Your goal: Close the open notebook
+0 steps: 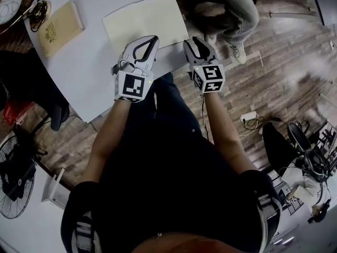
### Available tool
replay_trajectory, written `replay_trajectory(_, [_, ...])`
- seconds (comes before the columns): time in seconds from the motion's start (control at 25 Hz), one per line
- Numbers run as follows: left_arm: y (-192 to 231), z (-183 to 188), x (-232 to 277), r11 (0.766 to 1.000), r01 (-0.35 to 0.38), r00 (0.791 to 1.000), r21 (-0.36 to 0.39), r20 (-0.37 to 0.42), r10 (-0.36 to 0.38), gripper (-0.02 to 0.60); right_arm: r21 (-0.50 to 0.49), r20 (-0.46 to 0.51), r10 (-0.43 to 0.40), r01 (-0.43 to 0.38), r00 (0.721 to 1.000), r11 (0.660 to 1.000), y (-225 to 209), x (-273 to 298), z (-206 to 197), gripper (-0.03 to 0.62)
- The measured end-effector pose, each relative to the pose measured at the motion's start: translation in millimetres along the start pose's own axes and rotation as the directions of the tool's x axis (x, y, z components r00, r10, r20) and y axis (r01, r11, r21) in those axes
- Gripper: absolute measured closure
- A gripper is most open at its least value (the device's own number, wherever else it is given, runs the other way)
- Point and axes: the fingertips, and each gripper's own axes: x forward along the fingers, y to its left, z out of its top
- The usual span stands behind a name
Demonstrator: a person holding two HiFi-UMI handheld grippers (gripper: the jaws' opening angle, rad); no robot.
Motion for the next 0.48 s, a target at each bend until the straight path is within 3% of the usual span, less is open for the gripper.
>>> replay_trajectory(0.24, [2.3,-6.3,4.4,1.0,-0.009,1.0,-0.004,-0.021,0.009,0.575,0.118,-0.061,0.075,-0.068,0.995,0.991,-9.5,11.6,-17.5,0.471])
replay_trajectory(0.48, [6.7,-7.8,7.0,1.0,-0.022,0.999,-0.013,-0.032,0.022,0.575,0.291,-0.083,0.18,-0.149,0.98,0.945,-13.6,23.3,-30.8,0.457])
